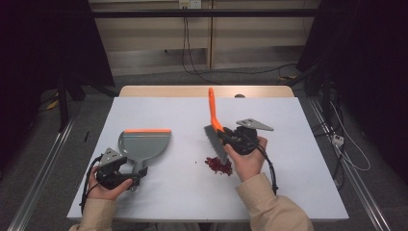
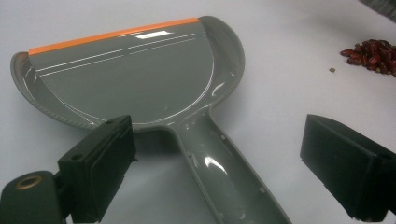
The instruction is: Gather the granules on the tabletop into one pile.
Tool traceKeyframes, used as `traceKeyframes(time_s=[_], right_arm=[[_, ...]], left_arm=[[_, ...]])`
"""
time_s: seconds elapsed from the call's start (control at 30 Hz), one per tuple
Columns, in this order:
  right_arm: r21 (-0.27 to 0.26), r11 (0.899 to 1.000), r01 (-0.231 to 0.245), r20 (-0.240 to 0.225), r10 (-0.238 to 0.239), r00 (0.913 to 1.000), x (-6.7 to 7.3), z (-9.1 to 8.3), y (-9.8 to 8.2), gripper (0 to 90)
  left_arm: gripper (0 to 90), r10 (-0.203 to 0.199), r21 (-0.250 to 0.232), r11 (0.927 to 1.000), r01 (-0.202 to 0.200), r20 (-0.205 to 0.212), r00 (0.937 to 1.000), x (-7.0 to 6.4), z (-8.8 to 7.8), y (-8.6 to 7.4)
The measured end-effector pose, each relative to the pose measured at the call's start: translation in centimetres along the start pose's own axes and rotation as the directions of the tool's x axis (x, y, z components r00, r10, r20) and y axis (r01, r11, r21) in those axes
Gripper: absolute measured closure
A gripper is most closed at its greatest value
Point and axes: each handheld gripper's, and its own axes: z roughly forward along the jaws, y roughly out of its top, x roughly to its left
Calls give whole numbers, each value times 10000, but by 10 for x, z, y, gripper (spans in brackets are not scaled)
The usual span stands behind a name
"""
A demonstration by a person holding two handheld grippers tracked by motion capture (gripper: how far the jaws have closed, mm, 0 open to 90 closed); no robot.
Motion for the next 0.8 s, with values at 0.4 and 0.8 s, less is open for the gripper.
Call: traceKeyframes(time_s=[0.4,0.8], right_arm=[[364,9985,-410,-814,438,9957,50,53,-15,717],[960,9941,-512,-58,520,9986,28,39,-30,717]], left_arm=[[98,-108,-40,9999,108,35,9999,3,-1,-2],[103,-234,236,9994,241,-283,9993,1,-1,-3]])
